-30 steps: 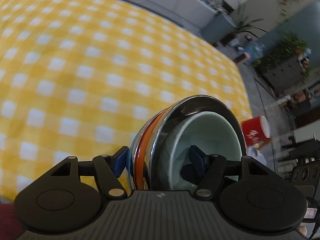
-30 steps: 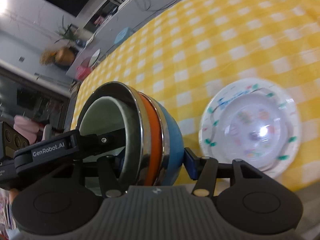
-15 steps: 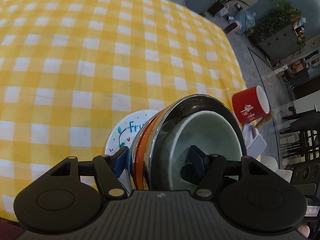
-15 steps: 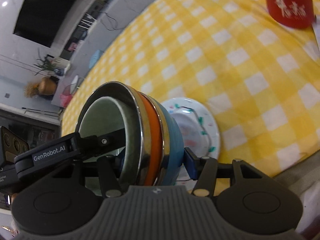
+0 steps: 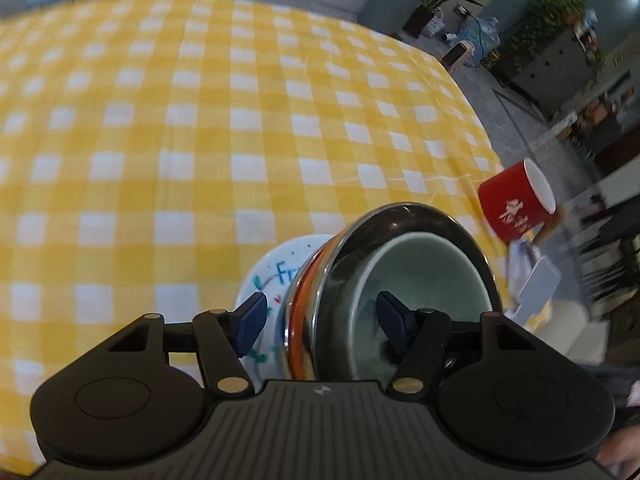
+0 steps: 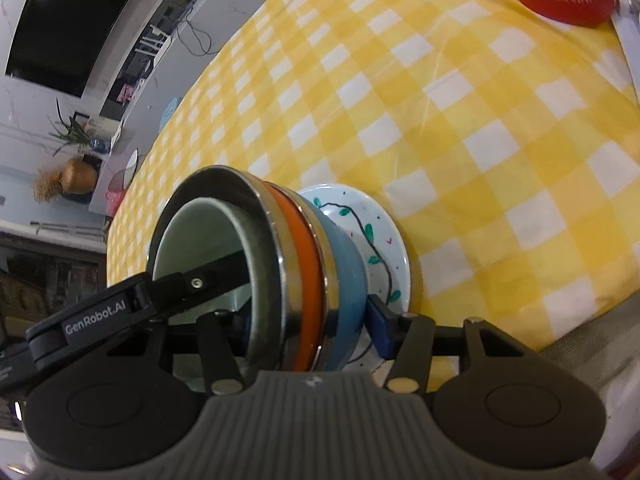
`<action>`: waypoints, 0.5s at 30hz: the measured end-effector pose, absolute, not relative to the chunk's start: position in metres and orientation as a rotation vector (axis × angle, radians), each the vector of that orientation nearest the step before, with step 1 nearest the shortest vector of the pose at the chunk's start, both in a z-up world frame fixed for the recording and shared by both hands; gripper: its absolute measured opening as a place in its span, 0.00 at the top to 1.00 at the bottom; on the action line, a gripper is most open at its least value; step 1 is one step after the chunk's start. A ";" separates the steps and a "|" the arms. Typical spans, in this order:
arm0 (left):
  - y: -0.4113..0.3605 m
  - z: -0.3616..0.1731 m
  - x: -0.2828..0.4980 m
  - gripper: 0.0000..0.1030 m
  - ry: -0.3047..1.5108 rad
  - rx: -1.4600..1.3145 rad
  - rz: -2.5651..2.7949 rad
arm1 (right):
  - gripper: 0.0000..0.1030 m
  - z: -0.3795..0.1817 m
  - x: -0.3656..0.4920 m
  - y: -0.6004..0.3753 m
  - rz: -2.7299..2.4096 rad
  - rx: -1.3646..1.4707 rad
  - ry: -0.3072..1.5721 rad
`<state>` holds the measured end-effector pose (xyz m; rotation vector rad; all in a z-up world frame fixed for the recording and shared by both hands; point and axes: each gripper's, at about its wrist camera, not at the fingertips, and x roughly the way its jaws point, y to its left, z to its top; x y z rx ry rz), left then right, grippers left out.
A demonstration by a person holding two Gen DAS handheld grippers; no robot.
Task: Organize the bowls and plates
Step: 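Lift the stacked bowls and lower them onto the plate stack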
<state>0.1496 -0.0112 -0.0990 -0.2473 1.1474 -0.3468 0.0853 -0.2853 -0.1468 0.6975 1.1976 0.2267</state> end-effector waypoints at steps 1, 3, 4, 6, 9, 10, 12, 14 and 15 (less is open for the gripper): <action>-0.013 -0.096 0.146 0.28 1.132 -0.217 -0.347 | 0.44 -0.141 0.084 -0.285 0.228 0.672 1.171; -0.014 -0.091 0.139 0.28 1.105 -0.171 -0.331 | 0.43 -0.130 0.080 -0.285 0.223 0.634 1.129; -0.015 -0.089 0.137 0.28 1.093 -0.149 -0.314 | 0.43 -0.126 0.079 -0.285 0.223 0.618 1.109; -0.019 -0.085 0.132 0.29 1.061 -0.087 -0.250 | 0.44 -0.121 0.078 -0.284 0.219 0.580 1.079; -0.025 -0.080 0.124 0.29 1.018 -0.002 -0.201 | 0.59 -0.116 0.073 -0.277 0.224 0.471 1.049; -0.028 -0.079 0.122 0.29 1.012 0.014 -0.194 | 0.60 -0.115 0.073 -0.274 0.229 0.426 1.038; -0.032 -0.076 0.117 0.30 0.994 0.053 -0.175 | 0.62 -0.112 0.070 -0.267 0.231 0.349 1.010; -0.039 -0.073 0.112 0.30 0.970 0.099 -0.155 | 0.62 -0.109 0.068 -0.262 0.231 0.299 0.998; -0.041 -0.072 0.109 0.30 0.956 0.117 -0.147 | 0.62 -0.108 0.067 -0.261 0.229 0.288 0.993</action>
